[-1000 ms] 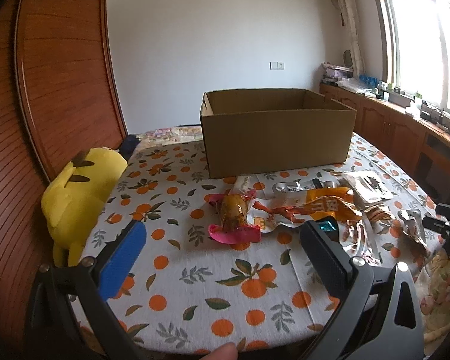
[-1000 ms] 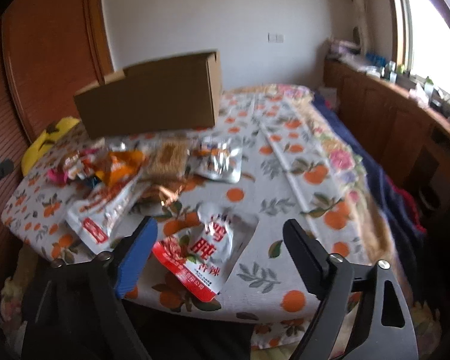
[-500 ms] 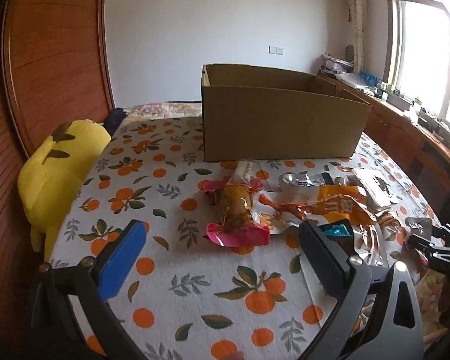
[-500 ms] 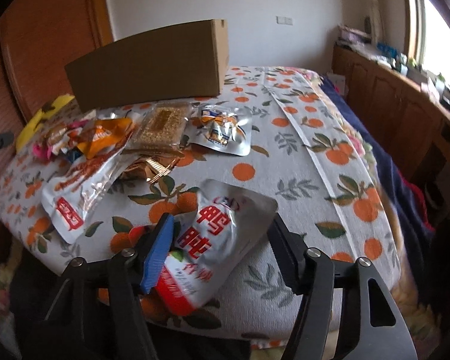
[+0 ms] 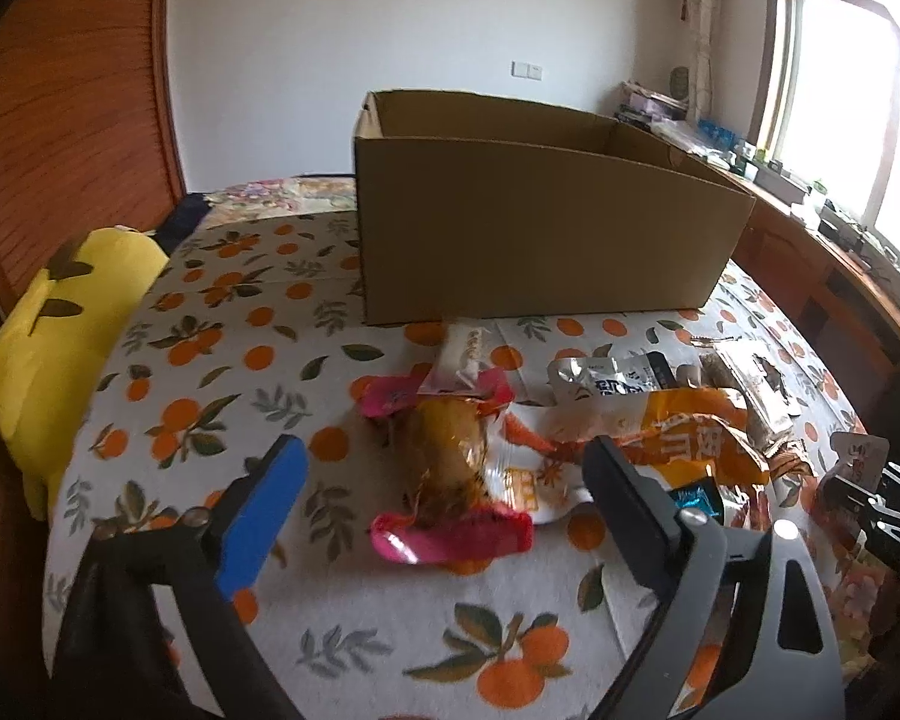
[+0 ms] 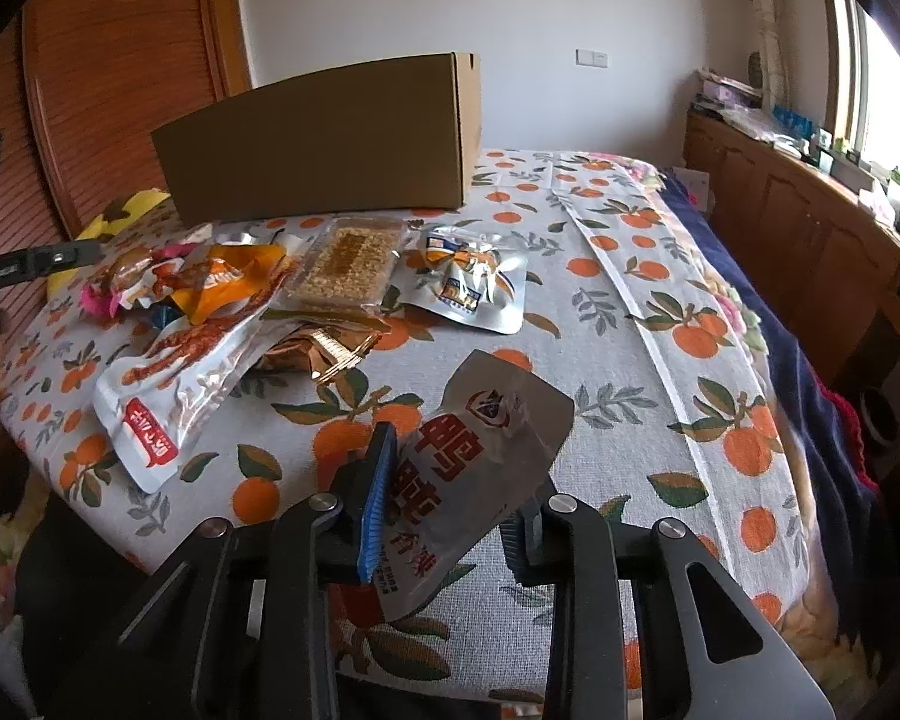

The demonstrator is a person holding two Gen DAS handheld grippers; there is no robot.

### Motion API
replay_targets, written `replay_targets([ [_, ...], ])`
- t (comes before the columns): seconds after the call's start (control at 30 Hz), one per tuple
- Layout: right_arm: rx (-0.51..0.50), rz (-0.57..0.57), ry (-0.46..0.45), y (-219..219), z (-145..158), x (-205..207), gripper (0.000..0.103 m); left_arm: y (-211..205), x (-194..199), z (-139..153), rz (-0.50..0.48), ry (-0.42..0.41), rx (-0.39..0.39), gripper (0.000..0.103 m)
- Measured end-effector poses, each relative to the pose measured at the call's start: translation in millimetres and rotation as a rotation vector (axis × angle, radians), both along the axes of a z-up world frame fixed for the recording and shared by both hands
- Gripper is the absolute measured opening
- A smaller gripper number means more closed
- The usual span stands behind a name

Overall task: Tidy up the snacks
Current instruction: 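Grasp the pink-wrapped bread with the left gripper while the right gripper grasps the white duck-print packet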

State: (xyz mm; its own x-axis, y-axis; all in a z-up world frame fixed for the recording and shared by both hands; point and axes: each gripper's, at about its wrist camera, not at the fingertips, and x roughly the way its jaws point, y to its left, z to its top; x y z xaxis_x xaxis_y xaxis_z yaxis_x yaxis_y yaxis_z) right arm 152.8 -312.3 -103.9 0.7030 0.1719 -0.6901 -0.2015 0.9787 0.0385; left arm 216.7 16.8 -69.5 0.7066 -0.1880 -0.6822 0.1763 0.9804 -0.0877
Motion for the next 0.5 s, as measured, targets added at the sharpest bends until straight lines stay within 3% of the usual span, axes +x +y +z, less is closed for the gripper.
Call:
replay_targets([
  [0.13,-0.005,0.012,0.002,1,2,2,0.027,-1,14,-5,-0.011,0.036,0.01,0.078],
  [0.2,-0.007,0.015,0.001,1,4,4,0.026,-1,20,-7,-0.014,0.052,0.012,0.063],
  [0.27,-0.01,0.017,-0.002,2,5,4,0.026,5,23,-10,0.013,0.064,-0.004,0.055],
  [0.5,-0.008,0.018,-0.001,2,6,3,0.026,8,23,-21,0.005,0.091,-0.014,0.053],
])
